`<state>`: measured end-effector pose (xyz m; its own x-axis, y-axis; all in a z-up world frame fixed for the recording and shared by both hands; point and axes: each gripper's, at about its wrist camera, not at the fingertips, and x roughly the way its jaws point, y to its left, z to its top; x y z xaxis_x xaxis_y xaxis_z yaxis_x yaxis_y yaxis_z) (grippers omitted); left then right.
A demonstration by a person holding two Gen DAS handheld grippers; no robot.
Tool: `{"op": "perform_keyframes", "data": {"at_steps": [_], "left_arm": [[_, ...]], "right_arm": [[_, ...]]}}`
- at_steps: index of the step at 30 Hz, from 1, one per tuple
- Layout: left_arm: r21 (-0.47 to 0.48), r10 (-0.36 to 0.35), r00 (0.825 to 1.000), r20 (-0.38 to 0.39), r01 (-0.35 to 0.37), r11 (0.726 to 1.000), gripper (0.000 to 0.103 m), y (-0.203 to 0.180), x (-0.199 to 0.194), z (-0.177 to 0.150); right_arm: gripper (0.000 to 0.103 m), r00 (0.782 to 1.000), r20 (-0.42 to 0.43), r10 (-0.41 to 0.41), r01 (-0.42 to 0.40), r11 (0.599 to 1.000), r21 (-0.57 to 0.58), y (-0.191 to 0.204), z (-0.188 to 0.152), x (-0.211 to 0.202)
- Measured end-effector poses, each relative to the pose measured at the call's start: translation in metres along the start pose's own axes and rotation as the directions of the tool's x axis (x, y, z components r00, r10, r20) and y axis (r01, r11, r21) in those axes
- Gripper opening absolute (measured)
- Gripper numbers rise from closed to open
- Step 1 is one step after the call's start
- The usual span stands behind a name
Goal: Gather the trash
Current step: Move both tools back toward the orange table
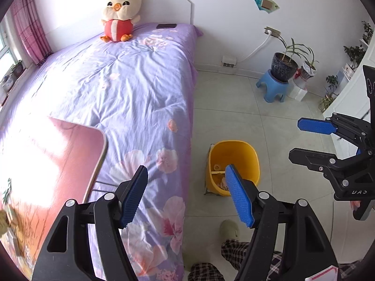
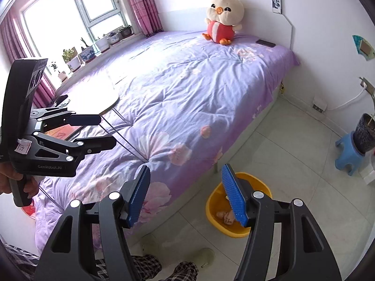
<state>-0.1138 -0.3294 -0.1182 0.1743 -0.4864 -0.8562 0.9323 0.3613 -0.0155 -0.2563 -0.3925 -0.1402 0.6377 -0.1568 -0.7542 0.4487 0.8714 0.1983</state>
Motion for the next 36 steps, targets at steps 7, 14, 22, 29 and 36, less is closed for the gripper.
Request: {"op": "perform_keyframes", "data": {"at_steps": [7,14,22,29,36], "left_arm": [[-0.172,0.09,0.995,0.035,-0.083,0.982,0.069,0.045,-0.053,-0.047],[-0.371,0.207,0.978,0.016,-0.186,0.91,0.069,0.094,-0.095,-0.1],[-0.561,0.32,0.947,-0.036,-0.285,0.777,0.069,0.158,-0.124,-0.153],[-0.654,0.393,0.916,-0.078,-0.344,0.674,0.081,0.228,-0.138,-0.193],[-0.698,0.413,0.903,-0.119,-0.372,0.611,0.084,0.282,-0.11,-0.185]], "right_arm": [[0.064,0.993,0.02,0.115,-0.112,0.986,-0.121,0.075,0.021,-0.009],[0.065,0.969,0.014,0.248,-0.238,0.939,-0.247,0.15,0.042,-0.006],[0.066,0.938,-0.037,0.346,-0.336,0.875,-0.347,0.22,0.058,0.016],[0.068,0.93,-0.071,0.359,-0.358,0.85,-0.386,0.271,0.067,0.045],[0.069,0.936,-0.095,0.338,-0.348,0.858,-0.379,0.293,0.076,0.067]]}}
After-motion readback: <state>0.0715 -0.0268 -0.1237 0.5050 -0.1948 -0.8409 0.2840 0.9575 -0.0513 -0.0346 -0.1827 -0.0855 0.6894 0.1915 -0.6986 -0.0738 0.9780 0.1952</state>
